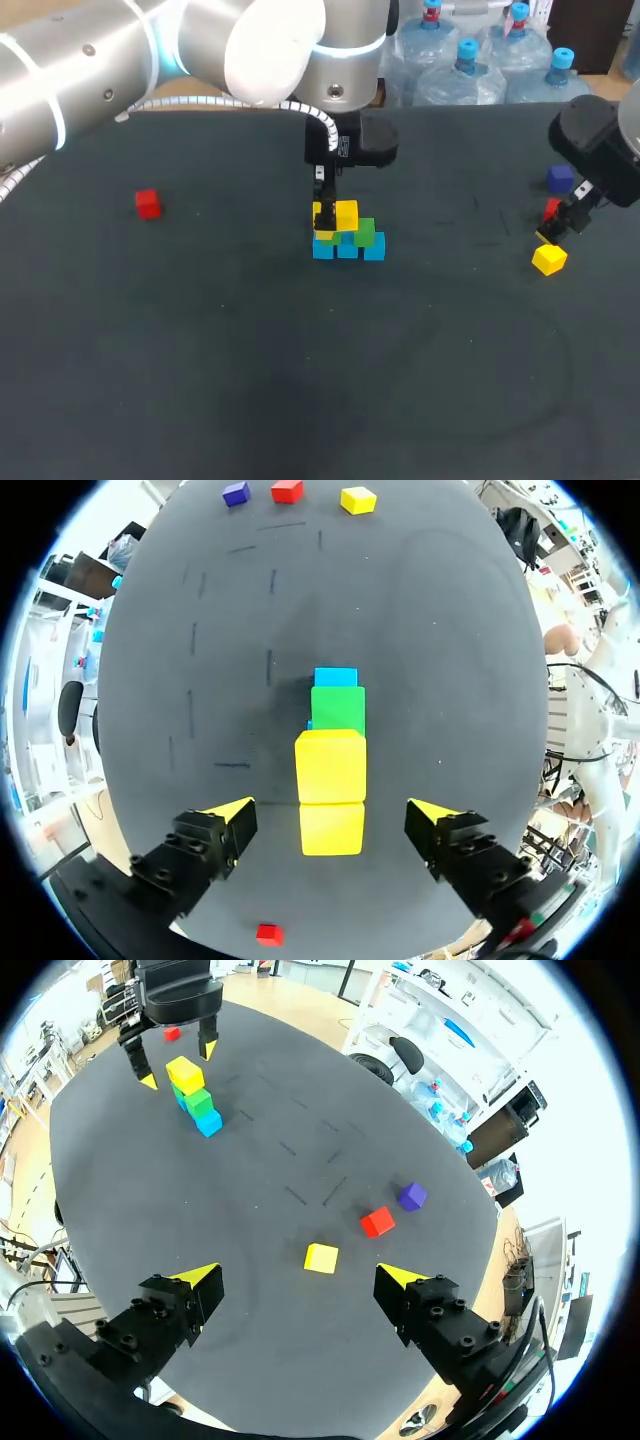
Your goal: Place the blue cubes, place green cubes on the blue cubes, place the yellow cubes on the green cubes, then place the red cubes on the yellow cubes, and place purple cube on the red cubes.
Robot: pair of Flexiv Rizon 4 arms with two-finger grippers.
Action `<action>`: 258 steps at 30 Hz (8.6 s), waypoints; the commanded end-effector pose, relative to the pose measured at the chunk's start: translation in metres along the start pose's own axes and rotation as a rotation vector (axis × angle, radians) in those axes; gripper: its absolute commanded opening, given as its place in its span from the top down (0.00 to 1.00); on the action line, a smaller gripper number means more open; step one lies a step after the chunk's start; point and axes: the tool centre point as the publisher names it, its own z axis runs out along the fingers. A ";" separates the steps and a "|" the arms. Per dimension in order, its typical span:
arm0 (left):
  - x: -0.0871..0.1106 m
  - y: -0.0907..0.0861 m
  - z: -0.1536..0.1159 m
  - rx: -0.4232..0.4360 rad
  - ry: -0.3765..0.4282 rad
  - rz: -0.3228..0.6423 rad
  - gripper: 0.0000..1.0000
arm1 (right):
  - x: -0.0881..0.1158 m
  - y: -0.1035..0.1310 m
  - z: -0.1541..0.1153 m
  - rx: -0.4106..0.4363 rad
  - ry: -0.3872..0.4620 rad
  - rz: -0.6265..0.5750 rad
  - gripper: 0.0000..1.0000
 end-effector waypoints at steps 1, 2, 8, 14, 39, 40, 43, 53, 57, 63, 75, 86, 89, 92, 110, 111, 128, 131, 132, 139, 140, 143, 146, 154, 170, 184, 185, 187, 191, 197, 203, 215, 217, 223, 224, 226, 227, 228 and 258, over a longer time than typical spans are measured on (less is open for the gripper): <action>0.000 0.003 -0.001 0.005 0.003 0.002 0.00 | 0.001 0.001 0.001 0.004 -0.003 0.002 0.00; 0.000 0.003 -0.001 0.005 0.003 0.002 0.00 | 0.001 0.001 0.001 0.004 -0.003 0.002 0.00; -0.001 0.002 -0.003 -0.005 0.000 0.014 0.00 | 0.001 0.001 0.001 0.004 -0.003 0.002 0.00; 0.001 0.003 -0.028 -0.072 -0.027 0.035 0.00 | 0.001 0.001 0.001 0.004 -0.003 0.002 0.00; 0.108 -0.028 -0.077 -0.229 0.133 -0.327 0.00 | 0.001 0.001 0.001 0.004 -0.003 0.002 0.00; 0.109 -0.030 -0.077 -0.241 0.127 -0.344 0.00 | 0.001 0.001 0.001 0.004 -0.003 0.002 0.00; 0.111 -0.034 -0.076 -0.264 0.102 -0.352 0.00 | 0.001 0.001 0.001 0.004 -0.003 0.002 0.00; 0.123 -0.040 -0.067 -0.321 0.093 -0.446 0.00 | 0.001 0.001 0.001 0.004 -0.003 0.002 0.00; 0.118 -0.043 -0.063 -0.316 0.082 -0.428 0.00 | 0.001 0.001 0.001 0.004 -0.003 0.002 0.00; 0.113 -0.051 -0.057 -0.292 0.114 -0.430 0.00 | 0.001 0.001 0.001 0.004 -0.003 0.002 0.00; 0.136 -0.062 -0.043 -0.223 0.111 -0.545 0.00 | 0.001 0.001 0.001 0.004 -0.003 0.002 0.00; 0.155 -0.063 -0.088 -0.409 -0.002 -0.558 0.00 | 0.001 0.001 0.001 0.004 -0.003 0.002 0.00; 0.157 -0.064 -0.093 -0.430 -0.008 -0.560 0.00 | 0.001 0.001 0.001 0.004 -0.003 0.002 0.00; 0.160 -0.065 -0.093 -0.429 -0.004 -0.560 0.00 | 0.001 0.001 0.001 0.004 -0.003 0.002 0.00; 0.161 -0.065 -0.092 -0.414 0.012 -0.544 0.00 | 0.001 0.001 0.001 0.004 -0.003 0.002 0.00; 0.161 -0.065 -0.092 -0.414 0.012 -0.544 0.00 | 0.001 0.001 0.001 0.004 -0.003 0.002 0.00; 0.161 -0.065 -0.092 -0.414 0.012 -0.544 0.00 | -0.041 -0.016 -0.015 0.058 0.094 -0.013 0.00; 0.161 -0.065 -0.092 -0.414 0.012 -0.544 0.00 | -0.038 -0.021 0.001 0.053 0.107 0.000 0.00; 0.161 -0.065 -0.092 -0.414 0.012 -0.544 0.00 | -0.038 -0.023 0.007 0.041 0.109 -0.001 0.00; 0.161 -0.065 -0.092 -0.414 0.012 -0.544 0.00 | -0.033 -0.033 0.048 -0.023 0.169 0.040 0.00; 0.161 -0.065 -0.092 -0.414 0.012 -0.544 0.00 | -0.032 -0.033 0.053 -0.032 0.178 0.053 0.00; 0.161 -0.065 -0.092 -0.414 0.012 -0.544 0.00 | -0.029 -0.033 0.071 -0.058 0.195 0.074 0.00; 0.161 -0.065 -0.092 -0.414 0.012 -0.544 0.00 | -0.027 -0.031 0.083 -0.075 0.200 0.083 0.00; 0.161 -0.065 -0.092 -0.414 0.012 -0.544 0.00 | -0.011 -0.031 0.100 -0.103 0.240 0.102 0.00; 0.161 -0.065 -0.092 -0.414 0.012 -0.544 0.00 | 0.028 -0.027 0.111 -0.129 0.304 0.151 0.00; 0.161 -0.065 -0.092 -0.414 0.012 -0.544 0.00 | 0.030 -0.022 0.124 -0.159 0.317 0.154 0.25; 0.161 -0.065 -0.092 -0.414 0.012 -0.544 0.00 | 0.030 -0.022 0.125 -0.160 0.318 0.154 0.27; 0.161 -0.065 -0.092 -0.414 0.012 -0.544 0.00 | 0.030 -0.021 0.126 -0.165 0.320 0.154 0.43; 0.161 -0.065 -0.092 -0.414 0.012 -0.544 0.00 | 0.029 -0.018 0.128 -0.174 0.322 0.153 0.52; 0.161 -0.065 -0.092 -0.414 0.012 -0.544 0.00 | 0.029 -0.018 0.129 -0.180 0.325 0.147 0.66; 0.161 -0.065 -0.092 -0.414 0.012 -0.544 0.00 | 0.028 -0.017 0.128 -0.176 0.328 0.123 1.00; 0.161 -0.065 -0.092 -0.414 0.012 -0.544 0.00 | -0.013 -0.021 0.081 -0.171 0.231 -0.106 1.00; 0.161 -0.065 -0.092 -0.414 0.012 -0.544 0.00 | -0.024 -0.019 0.071 -0.187 0.197 -0.168 1.00; 0.161 -0.065 -0.092 -0.414 0.012 -0.544 0.00 | -0.054 -0.009 0.041 -0.244 0.133 -0.335 1.00; 0.161 -0.065 -0.092 -0.414 0.012 -0.544 0.00 | -0.058 -0.007 0.039 -0.246 0.135 -0.355 1.00; 0.161 -0.065 -0.092 -0.414 0.012 -0.544 0.00 | -0.066 -0.004 0.035 -0.278 0.131 -0.383 1.00; 0.161 -0.065 -0.092 -0.414 0.012 -0.544 0.00 | -0.069 -0.002 0.034 -0.292 0.134 -0.403 1.00; 0.161 -0.065 -0.092 -0.414 0.012 -0.544 0.00 | -0.073 0.000 0.033 -0.300 0.147 -0.431 1.00; 0.161 -0.065 -0.092 -0.414 0.012 -0.544 0.00 | -0.132 0.066 0.025 -0.335 0.237 -0.727 1.00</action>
